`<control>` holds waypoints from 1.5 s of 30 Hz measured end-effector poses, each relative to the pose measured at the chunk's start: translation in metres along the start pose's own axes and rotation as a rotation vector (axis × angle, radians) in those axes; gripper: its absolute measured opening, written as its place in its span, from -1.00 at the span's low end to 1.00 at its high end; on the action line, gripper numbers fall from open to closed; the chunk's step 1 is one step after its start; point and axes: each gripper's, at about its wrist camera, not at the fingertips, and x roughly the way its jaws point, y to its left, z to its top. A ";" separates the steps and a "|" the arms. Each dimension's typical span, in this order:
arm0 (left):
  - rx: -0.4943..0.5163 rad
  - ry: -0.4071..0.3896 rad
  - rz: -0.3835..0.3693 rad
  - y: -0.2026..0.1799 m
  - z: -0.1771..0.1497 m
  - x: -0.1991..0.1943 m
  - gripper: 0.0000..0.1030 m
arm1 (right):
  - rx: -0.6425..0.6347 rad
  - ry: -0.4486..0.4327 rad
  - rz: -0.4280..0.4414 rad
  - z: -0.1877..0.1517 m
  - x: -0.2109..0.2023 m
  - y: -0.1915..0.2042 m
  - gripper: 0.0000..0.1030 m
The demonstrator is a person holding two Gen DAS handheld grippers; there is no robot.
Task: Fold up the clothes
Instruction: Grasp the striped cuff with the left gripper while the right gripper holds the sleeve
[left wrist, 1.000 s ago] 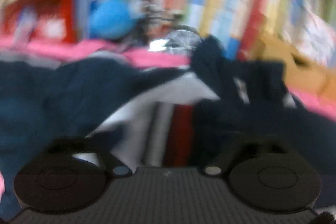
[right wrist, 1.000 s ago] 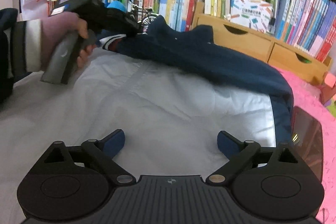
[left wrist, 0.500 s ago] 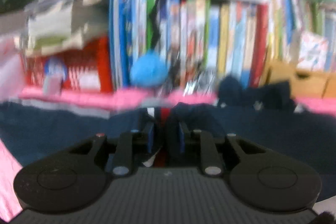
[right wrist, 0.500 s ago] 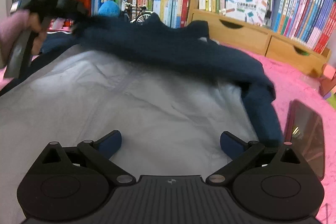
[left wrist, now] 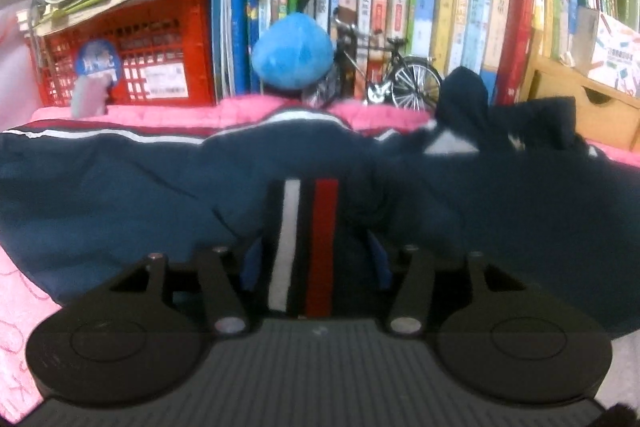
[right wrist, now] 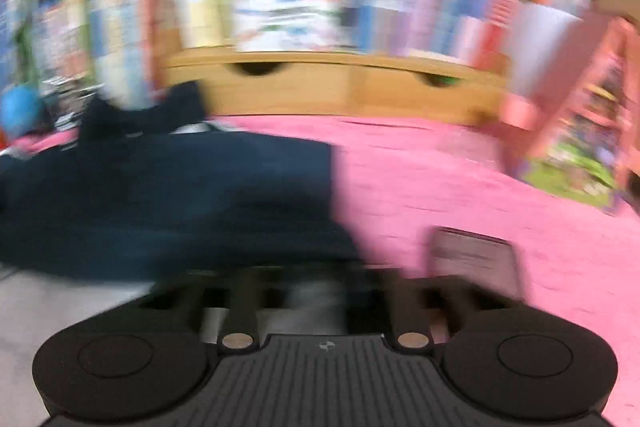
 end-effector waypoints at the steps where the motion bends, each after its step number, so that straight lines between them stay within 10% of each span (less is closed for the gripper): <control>1: -0.001 0.000 -0.001 0.000 0.000 0.000 0.03 | 0.000 0.020 0.000 -0.003 0.003 -0.002 -0.99; 12: 0.112 -0.030 -0.020 0.018 -0.012 -0.020 0.04 | -0.270 0.025 -0.021 -0.028 -0.011 0.033 -0.80; 17: 0.114 -0.009 -0.023 0.014 -0.009 -0.012 0.08 | -0.301 0.034 0.419 -0.021 -0.056 0.057 0.08; 20: 0.119 -0.011 -0.019 0.013 -0.009 -0.013 0.08 | -0.305 -0.024 0.547 -0.013 -0.067 0.085 0.14; 24: 0.090 -0.003 -0.035 0.018 -0.009 -0.012 0.13 | -0.192 -0.052 0.530 0.009 -0.046 0.108 0.15; 28: 0.063 0.004 -0.049 0.022 -0.009 -0.011 0.18 | -0.055 0.075 0.317 0.020 0.010 0.088 0.13; 30: 0.067 0.005 -0.052 0.020 -0.009 -0.011 0.22 | -0.040 0.085 0.223 0.020 0.023 0.070 -0.05; 32: 0.071 0.007 -0.059 0.020 -0.009 -0.010 0.27 | -0.048 0.064 0.131 0.023 0.027 0.053 -0.68; 35: 0.070 0.007 -0.060 0.020 -0.009 -0.010 0.27 | -0.108 0.002 -0.173 0.035 0.018 0.065 -0.24; 42: 0.068 0.007 -0.060 0.020 -0.009 -0.009 0.27 | -0.044 0.010 0.256 0.059 0.035 0.090 -0.09; 45: 0.066 0.007 -0.064 0.020 -0.009 -0.009 0.28 | -0.076 0.049 0.088 0.060 0.075 0.098 0.08</control>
